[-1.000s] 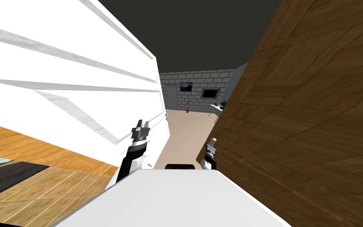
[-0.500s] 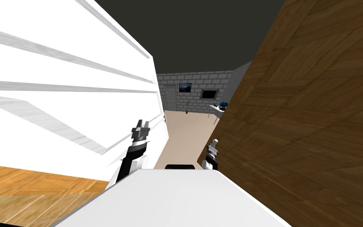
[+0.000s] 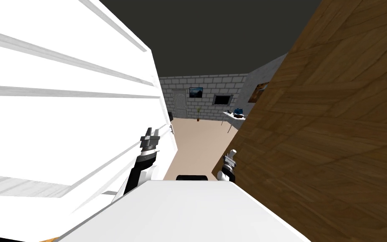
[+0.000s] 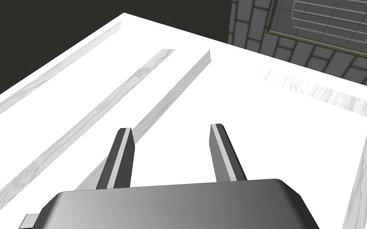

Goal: Push the door open

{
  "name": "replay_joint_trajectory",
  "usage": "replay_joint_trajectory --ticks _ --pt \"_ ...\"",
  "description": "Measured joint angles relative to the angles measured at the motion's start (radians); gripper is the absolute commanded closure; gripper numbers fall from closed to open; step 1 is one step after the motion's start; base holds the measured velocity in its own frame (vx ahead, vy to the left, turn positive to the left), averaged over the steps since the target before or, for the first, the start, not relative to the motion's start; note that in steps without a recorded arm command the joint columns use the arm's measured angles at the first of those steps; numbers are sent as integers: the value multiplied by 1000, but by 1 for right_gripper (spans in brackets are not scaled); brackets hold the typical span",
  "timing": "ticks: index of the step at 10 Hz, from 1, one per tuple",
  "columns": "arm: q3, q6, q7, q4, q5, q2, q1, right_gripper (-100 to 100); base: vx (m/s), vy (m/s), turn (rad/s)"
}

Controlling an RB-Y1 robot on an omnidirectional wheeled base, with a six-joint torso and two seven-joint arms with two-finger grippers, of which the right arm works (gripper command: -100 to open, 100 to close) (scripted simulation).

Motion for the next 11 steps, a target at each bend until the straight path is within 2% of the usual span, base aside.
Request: replay_joint_trajectory --ticks 2,3,4,5,6,7,9,10,11 --pt "-23 12 15 -21 -16 -1 7 100 189 -72 -57" --pt "-32 3 8 -1 -22 -12 -1 100 214 -66 -82" --pt "-48 3 19 -5 -31 -7 -4 100 211 -90 -94" --pt "-61 -4 21 17 -39 -13 -18 100 199 -89 -50" --pt "-71 3 14 -1 -48 -22 0 100 191 -60 -57" --pt "-83 10 21 -25 -54 -17 12 100 197 -51 -60" --pt "-106 7 25 -13 -69 -22 5 100 180 -75 -79" --pt "-116 -4 23 6 -76 -22 -4 100 189 -58 -50" --pt "-131 -3 31 1 -85 -18 -5 100 200 -38 -65"
